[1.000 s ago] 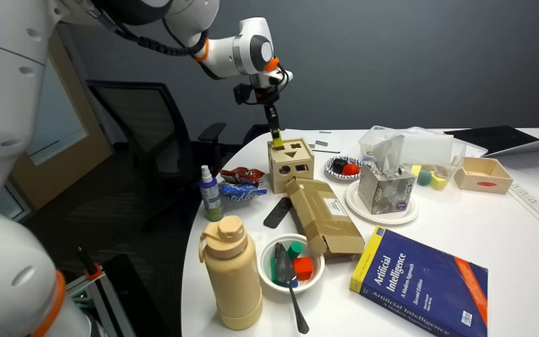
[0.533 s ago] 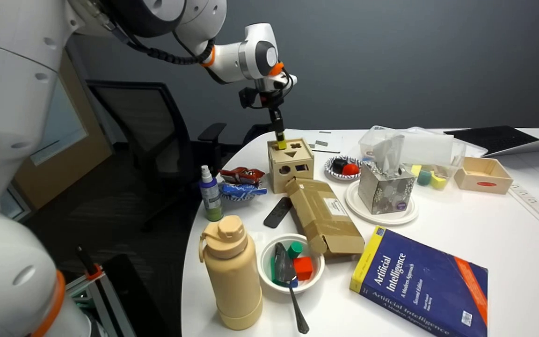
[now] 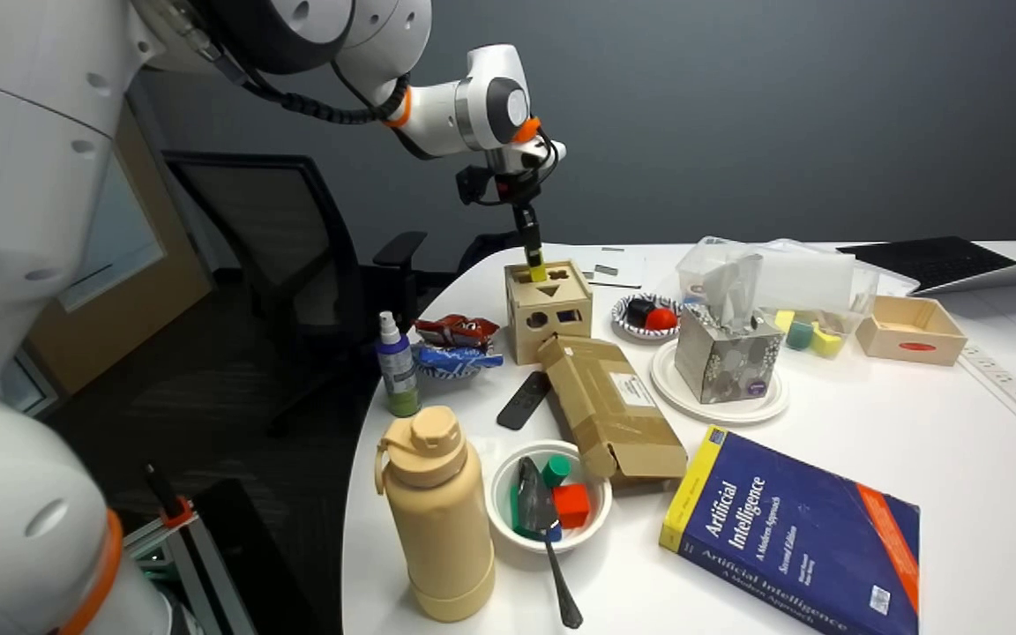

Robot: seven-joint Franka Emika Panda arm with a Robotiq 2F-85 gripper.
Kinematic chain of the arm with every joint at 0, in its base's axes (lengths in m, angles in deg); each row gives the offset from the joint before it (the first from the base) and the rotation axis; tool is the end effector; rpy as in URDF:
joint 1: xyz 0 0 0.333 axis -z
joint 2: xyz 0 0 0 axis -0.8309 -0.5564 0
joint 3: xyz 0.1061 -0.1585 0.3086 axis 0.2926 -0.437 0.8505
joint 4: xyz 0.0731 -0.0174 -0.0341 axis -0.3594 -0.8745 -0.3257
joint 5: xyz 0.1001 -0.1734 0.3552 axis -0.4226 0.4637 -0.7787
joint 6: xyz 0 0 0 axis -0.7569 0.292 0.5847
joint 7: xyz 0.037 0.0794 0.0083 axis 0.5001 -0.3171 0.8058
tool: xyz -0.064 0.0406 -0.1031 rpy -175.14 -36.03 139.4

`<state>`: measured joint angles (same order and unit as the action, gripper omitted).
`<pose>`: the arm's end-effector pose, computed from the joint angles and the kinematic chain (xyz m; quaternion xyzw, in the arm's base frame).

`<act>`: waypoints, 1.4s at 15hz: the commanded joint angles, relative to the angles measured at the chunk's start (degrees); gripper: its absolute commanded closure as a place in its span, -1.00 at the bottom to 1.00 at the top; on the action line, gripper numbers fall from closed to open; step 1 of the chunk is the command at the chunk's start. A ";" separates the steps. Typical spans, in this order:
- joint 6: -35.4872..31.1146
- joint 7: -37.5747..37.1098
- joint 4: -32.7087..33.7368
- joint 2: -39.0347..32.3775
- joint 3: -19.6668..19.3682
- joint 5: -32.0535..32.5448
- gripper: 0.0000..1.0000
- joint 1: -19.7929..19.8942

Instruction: Remove the yellow block from the white plate and put it inside the shape sorter through the square opening

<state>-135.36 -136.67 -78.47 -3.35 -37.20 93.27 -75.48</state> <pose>0.7122 0.2487 0.3183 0.9497 -0.2983 0.0830 0.0477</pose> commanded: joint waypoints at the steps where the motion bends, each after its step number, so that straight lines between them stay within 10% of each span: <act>1: 1.77 -0.94 1.34 -0.75 -0.71 -0.27 0.83 -1.10; 21: 4.69 -1.45 -0.92 0.62 -0.64 -0.13 0.83 -1.83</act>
<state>-132.91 -137.00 -78.48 -3.23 -37.31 93.27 -76.55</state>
